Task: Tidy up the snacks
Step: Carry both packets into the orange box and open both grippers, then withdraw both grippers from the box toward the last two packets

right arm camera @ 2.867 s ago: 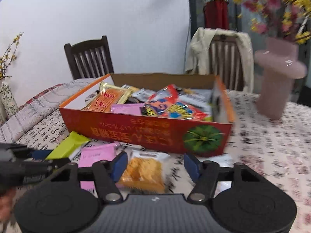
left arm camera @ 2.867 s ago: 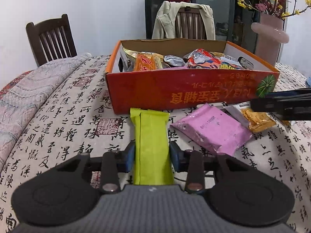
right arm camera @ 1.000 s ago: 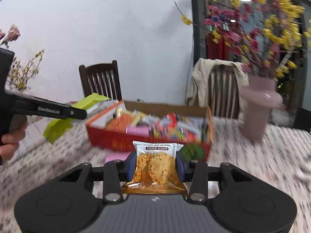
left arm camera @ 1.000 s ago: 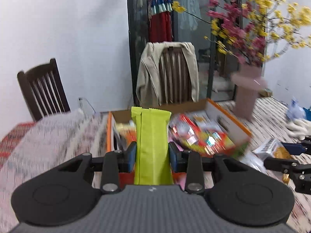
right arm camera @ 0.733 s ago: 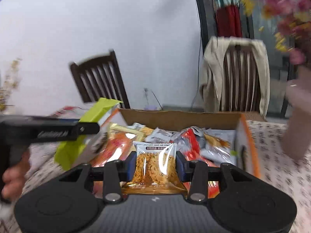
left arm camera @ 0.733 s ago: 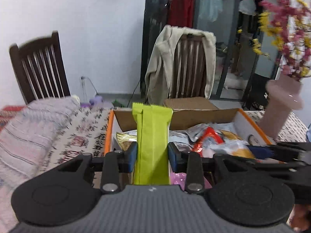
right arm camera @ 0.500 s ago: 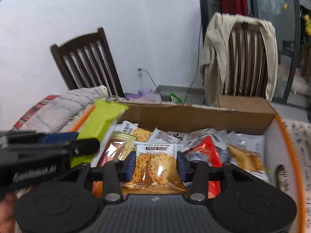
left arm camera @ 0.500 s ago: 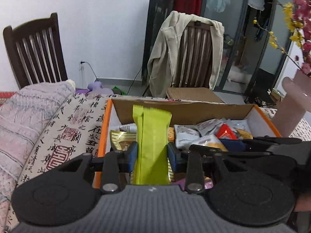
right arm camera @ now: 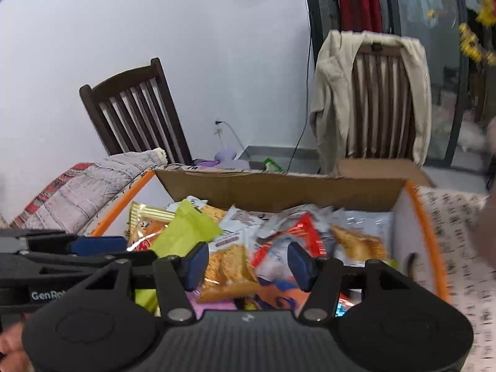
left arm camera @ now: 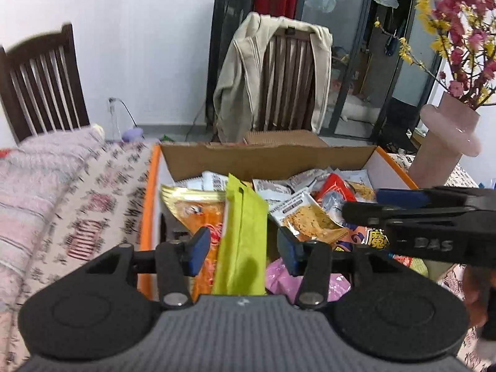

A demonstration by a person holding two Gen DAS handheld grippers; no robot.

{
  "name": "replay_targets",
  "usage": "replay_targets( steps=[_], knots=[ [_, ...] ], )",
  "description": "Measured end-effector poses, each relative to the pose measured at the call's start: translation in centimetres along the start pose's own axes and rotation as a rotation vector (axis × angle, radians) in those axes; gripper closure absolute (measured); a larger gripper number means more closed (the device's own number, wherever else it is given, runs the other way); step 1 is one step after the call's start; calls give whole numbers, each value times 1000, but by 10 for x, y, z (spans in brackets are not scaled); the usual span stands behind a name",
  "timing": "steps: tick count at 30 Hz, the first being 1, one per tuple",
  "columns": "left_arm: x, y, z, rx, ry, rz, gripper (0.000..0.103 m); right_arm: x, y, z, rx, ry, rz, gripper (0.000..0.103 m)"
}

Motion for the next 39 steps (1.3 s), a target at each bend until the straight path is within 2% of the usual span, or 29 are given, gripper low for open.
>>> replay_targets(
  steps=[8, 12, 14, 19, 24, 31, 35, 39],
  knots=[
    [-8, 62, -2, 51, 3, 52, 53, -15, 72, 20, -77, 26, 63, 47],
    [-27, 103, 5, 73, -11, 97, 39, -33, 109, 30, -99, 18, 90, 45],
    [-41, 122, 11, 85, -24, 121, 35, -46, 127, 33, -104, 12, 107, 41],
    [-92, 169, 29, 82, -47, 164, 25, -92, 167, 34, -101, 8, 131, 37],
    [-147, 196, 44, 76, -59, 173, 22, -148, 202, 25, -89, 15, 164, 31],
    [-229, 218, 52, 56, 10, 137, 17, -224, 239, -3, -98, 45, 191, 26],
    [-273, 218, 55, 48, 28, 70, 17, -270, 253, -16, -80, 49, 182, 19],
    [-309, 225, 53, 44, 47, 29, 17, -310, 264, -24, -149, 36, 187, 15]
  ],
)
Point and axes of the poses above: each gripper's, at about its wrist camera, not at the fingertips, and y roughly against the way its jaws point, z to its right, x to its top, the point moved 6 cm from there along -y, roughly the way its jaws point, and after that the axes turned 9 degrees about -z, right-handed, at the moved point
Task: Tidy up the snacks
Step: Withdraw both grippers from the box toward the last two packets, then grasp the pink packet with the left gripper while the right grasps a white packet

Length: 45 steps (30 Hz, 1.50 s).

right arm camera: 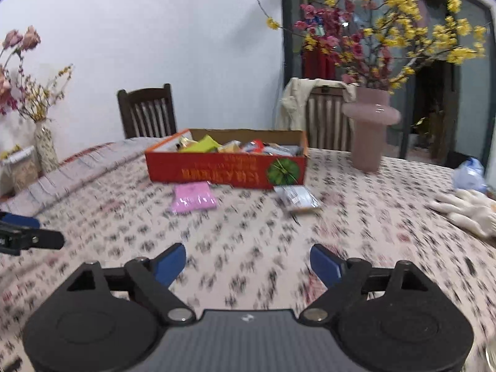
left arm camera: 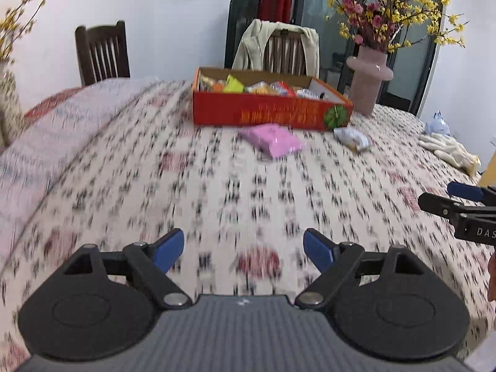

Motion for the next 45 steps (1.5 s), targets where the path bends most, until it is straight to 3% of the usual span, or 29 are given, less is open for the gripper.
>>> replay_targets(
  steps=[10, 18, 23, 31, 37, 45],
  knots=[
    [-41, 18, 13, -30, -37, -3, 16, -54, 40, -11, -22, -39, -5, 14],
    [-29, 4, 26, -50, -62, -21, 16, -64, 47, -6, -35, -60, -19, 12],
    [-1, -20, 28, -36, -70, -44, 16, -47, 31, 5, -42, -67, -31, 12],
    [81, -85, 34, -66, -49, -68, 16, 6, -25, 30, -76, -42, -58, 12],
    [139, -152, 47, -87, -56, -113, 16, 57, -91, 50, -68, -24, -83, 14],
    [171, -216, 55, -74, -69, -147, 17, 100, -186, 65, -62, -15, -125, 23]
  ],
)
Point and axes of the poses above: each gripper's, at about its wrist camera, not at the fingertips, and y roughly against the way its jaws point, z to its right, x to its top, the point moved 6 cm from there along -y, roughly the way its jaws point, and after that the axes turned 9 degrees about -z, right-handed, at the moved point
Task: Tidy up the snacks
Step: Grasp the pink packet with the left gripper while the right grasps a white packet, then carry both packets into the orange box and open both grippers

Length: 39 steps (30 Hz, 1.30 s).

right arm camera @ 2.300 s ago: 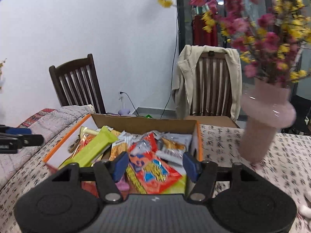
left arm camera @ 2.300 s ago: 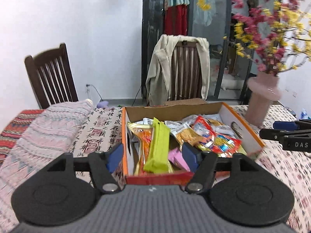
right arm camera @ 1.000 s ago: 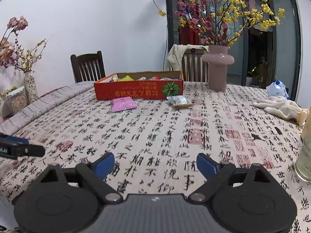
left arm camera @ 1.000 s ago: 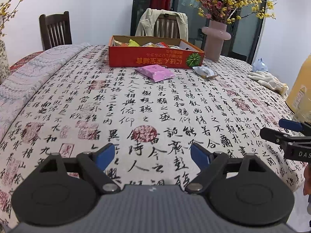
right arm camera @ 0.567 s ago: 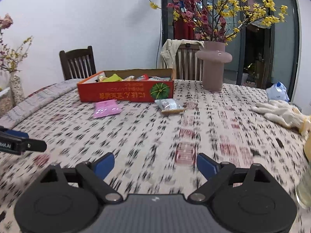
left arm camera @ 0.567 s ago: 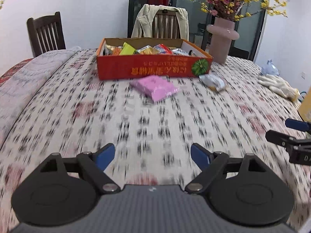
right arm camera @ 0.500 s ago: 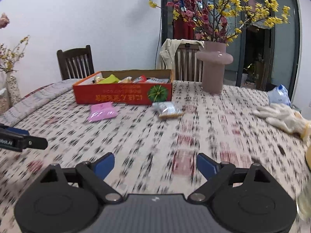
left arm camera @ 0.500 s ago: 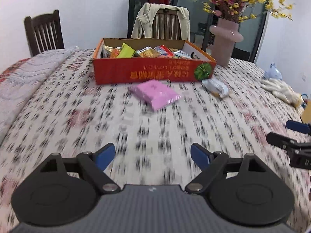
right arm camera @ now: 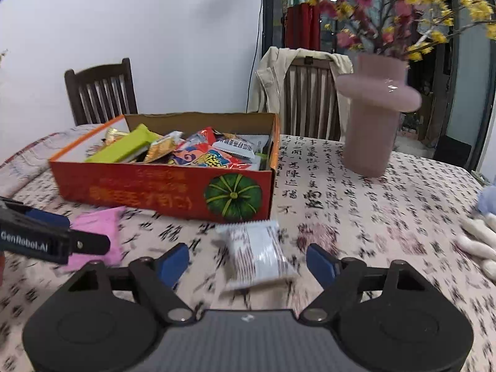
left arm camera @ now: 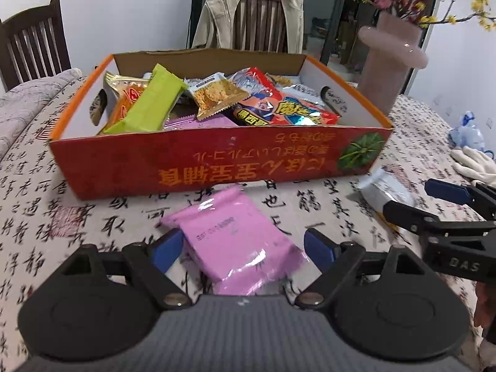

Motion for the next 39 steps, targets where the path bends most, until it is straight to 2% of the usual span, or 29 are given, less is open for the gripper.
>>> replay_targets(
  steps=[5, 6, 7, 9, 11, 16, 22, 30, 39],
  knots=[
    [6, -14, 0, 3, -6, 26, 21, 4, -31, 2, -5, 6, -24, 33],
    [6, -15, 1, 13, -19, 39, 28, 4, -35, 2, -4, -1, -26, 35],
    [7, -16, 2, 31, -34, 52, 41, 3, -37, 2, -2, -3, -28, 38],
    [7, -15, 4, 39, -55, 59, 41, 2, -39, 2, -5, 5, -28, 56],
    [4, -12, 6, 31, -61, 49, 41, 2, -39, 3, -7, 1, -26, 62],
    [-8, 10, 9, 23, -65, 48, 41, -2, -27, 0, 2, 8, -19, 65],
    [-34, 53, 11, -10, -37, 80, 41, -18, 11, -9, 22, -6, 10, 65],
    [-95, 110, 14, -19, -23, 114, 41, -65, 87, -35, 57, -26, 49, 65],
    [-167, 158, -2, -15, 31, 125, 41, -135, 152, -77, 109, -19, 40, 65]
  ],
)
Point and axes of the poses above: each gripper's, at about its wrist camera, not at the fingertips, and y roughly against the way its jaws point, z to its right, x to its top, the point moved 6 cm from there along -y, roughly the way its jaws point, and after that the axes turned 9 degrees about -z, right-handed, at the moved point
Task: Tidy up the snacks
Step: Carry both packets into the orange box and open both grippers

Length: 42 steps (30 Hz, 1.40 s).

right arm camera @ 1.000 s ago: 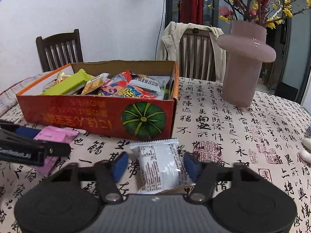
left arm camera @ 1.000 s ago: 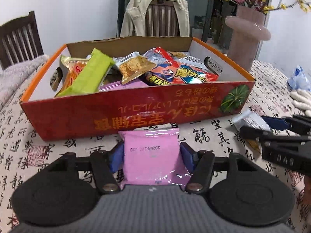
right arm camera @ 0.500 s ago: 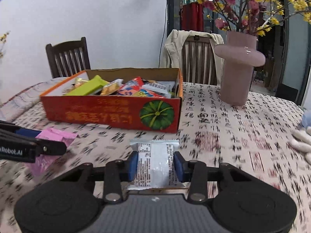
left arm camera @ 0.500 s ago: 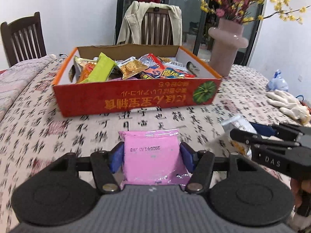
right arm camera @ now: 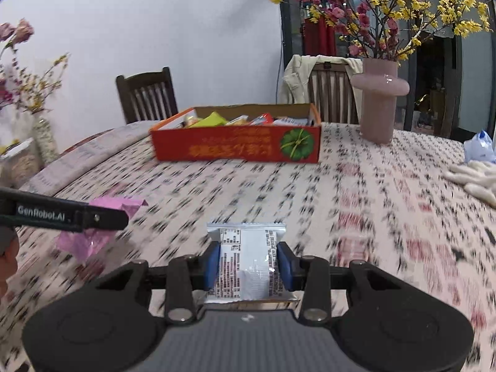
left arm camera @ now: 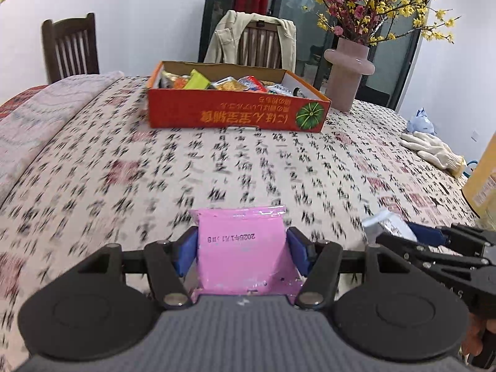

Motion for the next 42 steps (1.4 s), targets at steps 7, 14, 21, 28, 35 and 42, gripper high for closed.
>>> replay_targets(
  steps=[7, 14, 21, 28, 35, 42],
  knots=[
    [-19, 23, -6, 10, 16, 22, 41, -25, 19, -24, 31, 11, -5, 65],
    [-19, 29, -9, 2, 19, 37, 41, -27, 28, -32, 31, 24, 8, 65],
    [-3, 18, -14, -2, 22, 32, 41, -20, 20, -28, 16, 16, -3, 65],
    [35, 2, -21, 2, 12, 46, 41, 4, 1, -10, -12, 5, -2, 65],
    [125, -18, -32, -14, -6, 112, 41, 67, -18, 13, -14, 18, 61, 65],
    [223, -82, -31, -42, -47, 113, 41, 154, -59, 36, -35, 63, 143, 65]
  ],
)
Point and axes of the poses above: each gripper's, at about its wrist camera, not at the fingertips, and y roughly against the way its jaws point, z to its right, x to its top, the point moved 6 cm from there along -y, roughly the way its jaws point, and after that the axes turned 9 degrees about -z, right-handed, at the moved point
